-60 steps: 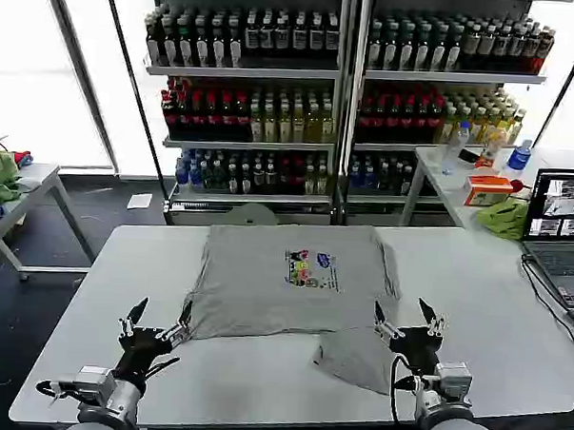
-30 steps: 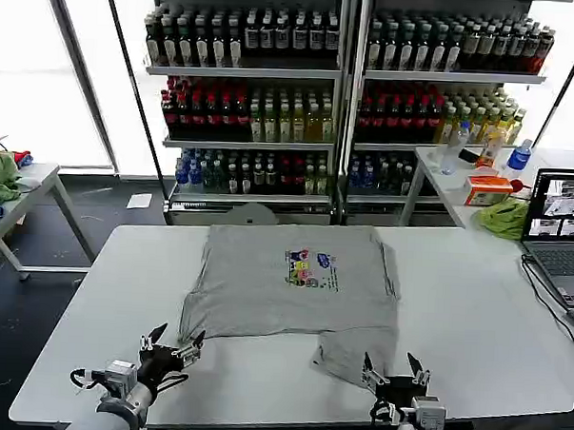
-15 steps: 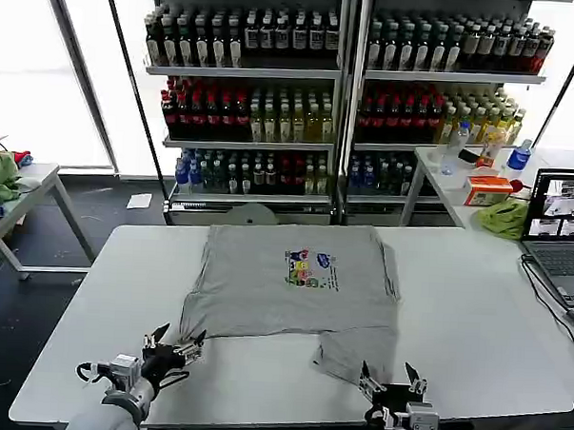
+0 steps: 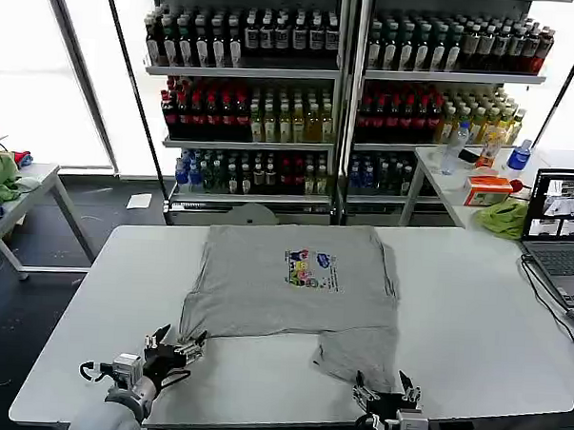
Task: Fold and organize the clothes.
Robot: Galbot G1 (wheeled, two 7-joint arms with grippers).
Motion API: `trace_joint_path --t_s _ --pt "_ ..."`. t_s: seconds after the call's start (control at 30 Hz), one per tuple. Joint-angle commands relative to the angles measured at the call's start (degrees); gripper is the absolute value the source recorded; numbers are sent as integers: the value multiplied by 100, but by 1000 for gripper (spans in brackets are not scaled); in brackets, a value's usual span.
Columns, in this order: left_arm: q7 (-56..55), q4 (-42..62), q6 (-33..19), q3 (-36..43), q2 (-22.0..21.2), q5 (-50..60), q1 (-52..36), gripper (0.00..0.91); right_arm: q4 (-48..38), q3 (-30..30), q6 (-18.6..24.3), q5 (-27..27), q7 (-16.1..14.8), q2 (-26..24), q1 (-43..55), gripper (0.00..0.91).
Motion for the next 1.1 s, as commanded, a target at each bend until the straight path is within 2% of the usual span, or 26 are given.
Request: trace_joint_path --t_s 0.03,0.07,0.1,0.13,0.17,0.2,0.3,0.73,1.1 --pt "5 21 1 -2 5 -2 -19 907 5 -13 -20 21 18 -3 -19 907" --pt "5 18 1 0 6 -11 -14 897 -3 -18 -19 17 16 -2 -17 907" --pt "14 19 7 8 9 -21 -3 725 -13 -23 -15 11 13 -2 -12 806" --pt "17 31 8 17 11 -21 0 605 -29 -24 -7 -6 5 2 -6 675" --pt "17 39 8 23 9 -20 0 292 -37 -24 -3 -19 -1 7 -4 191" --pt "20 68 9 29 2 -20 -5 60 -64 -27 0 -42 -12 14 4 0" --pt "17 85 12 52 -8 -14 17 0 -87 -57 23 -76 -23 12 3 0" --pt "-59 -63 144 112 -64 201 174 0 -308 -120 351 -125 34 90 0 0" --pt "-77 -174 90 180 -170 290 211 0 -214 -37 577 -144 -69 87 -50 0"
